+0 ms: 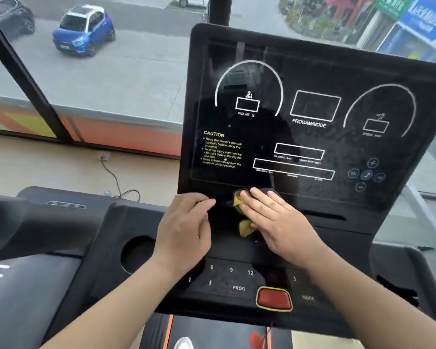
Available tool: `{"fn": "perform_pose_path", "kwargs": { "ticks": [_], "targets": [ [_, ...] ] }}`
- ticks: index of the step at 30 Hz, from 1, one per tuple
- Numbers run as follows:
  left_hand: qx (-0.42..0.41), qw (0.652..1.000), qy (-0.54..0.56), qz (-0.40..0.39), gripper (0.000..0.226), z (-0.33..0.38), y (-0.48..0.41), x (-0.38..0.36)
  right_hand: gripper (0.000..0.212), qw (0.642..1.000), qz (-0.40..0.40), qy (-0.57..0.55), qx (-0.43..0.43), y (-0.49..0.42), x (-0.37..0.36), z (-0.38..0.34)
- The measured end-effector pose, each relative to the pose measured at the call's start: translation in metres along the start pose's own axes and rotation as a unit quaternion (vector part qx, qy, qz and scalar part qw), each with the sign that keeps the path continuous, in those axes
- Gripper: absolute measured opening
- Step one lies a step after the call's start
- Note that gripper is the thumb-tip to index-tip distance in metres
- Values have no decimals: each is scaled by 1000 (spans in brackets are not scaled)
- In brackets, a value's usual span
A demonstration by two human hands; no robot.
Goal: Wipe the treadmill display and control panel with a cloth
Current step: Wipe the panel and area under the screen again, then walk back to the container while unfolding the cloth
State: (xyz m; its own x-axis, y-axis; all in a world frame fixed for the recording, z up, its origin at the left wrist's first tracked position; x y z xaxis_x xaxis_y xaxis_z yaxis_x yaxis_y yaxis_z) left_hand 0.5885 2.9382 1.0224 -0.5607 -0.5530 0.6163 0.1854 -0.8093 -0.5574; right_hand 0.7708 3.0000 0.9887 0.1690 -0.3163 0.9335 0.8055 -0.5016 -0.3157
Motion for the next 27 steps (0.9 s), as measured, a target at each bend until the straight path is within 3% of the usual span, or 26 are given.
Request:
{"fn": "perform_pose_path", "kwargs": {
  "ticks": [5,9,11,13,17,18,20,22,24,25,27],
  "targets": [
    [-52,996,60,-41,31,53,-1,-34,53,982,-4,-3,-190,109,24,83],
    [-69,993,80,-51,30,82,3,-46,58,911,55,-13,-409,191,63,144],
    [-70,992,89,-48,30,95,-2,-52,57,889,110,-20,-444,180,83,148],
    [-68,992,100,-36,31,106,-10,-55,57,889,151,-49,-430,140,92,144],
    [-36,994,105,-19,31,108,-21,-45,60,837,163,-79,-517,70,73,153],
    [-26,994,100,-17,31,103,-21,-39,62,834,174,-66,-520,56,65,143],
    [-9,996,85,-15,32,89,-14,-24,66,872,171,-48,-457,22,47,104],
    [8,998,67,-15,33,71,-6,-7,66,938,133,-52,-316,-12,29,50],
    [26,998,49,-2,33,50,0,14,64,973,100,-90,-188,-31,21,2],
    [41,998,46,10,32,40,3,26,62,975,95,-128,-155,-36,24,-16],
    [88,994,51,40,32,20,9,48,56,947,122,-244,-169,-38,42,-40]
  ]
}}
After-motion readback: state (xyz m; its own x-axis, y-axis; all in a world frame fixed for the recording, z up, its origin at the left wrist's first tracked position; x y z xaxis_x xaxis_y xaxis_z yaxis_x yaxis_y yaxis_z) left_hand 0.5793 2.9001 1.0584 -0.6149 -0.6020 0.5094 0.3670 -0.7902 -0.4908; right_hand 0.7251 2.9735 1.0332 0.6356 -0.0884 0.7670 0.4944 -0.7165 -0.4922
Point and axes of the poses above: each hand's wrist, its own y-axis away from the middle knuckle, its own x-axis out of the back of the hand, z = x × y, the point moved 9 cm from there along -y, towards the middle knuckle, and after that the axes turned 11 degrees about z, right-handed, at the moved point
